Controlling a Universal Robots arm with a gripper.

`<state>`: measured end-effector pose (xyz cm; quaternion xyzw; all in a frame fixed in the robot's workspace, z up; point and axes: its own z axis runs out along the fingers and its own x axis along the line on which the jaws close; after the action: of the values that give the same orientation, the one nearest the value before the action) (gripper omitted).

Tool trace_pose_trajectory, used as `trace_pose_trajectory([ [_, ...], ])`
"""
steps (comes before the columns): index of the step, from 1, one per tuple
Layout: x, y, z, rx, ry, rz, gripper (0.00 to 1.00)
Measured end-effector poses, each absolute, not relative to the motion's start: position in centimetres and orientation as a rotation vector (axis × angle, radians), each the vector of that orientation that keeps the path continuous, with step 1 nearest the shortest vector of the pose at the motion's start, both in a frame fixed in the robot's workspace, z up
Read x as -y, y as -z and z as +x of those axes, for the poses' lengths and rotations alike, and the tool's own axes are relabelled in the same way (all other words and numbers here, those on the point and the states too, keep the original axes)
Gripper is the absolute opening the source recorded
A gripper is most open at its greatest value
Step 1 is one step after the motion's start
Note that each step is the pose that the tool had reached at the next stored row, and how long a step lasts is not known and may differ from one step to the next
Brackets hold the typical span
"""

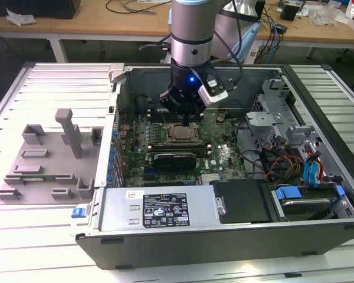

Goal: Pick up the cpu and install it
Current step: 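Close the cpu cover, then install the first cpu locking lever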

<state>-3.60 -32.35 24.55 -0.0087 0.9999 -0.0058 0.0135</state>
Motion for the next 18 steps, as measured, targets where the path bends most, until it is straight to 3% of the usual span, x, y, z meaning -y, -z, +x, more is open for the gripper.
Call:
trace_pose_trajectory([
  [18,32.35,-25.03,-4.04,-3.114,0.018,-0.027,0.11],
])
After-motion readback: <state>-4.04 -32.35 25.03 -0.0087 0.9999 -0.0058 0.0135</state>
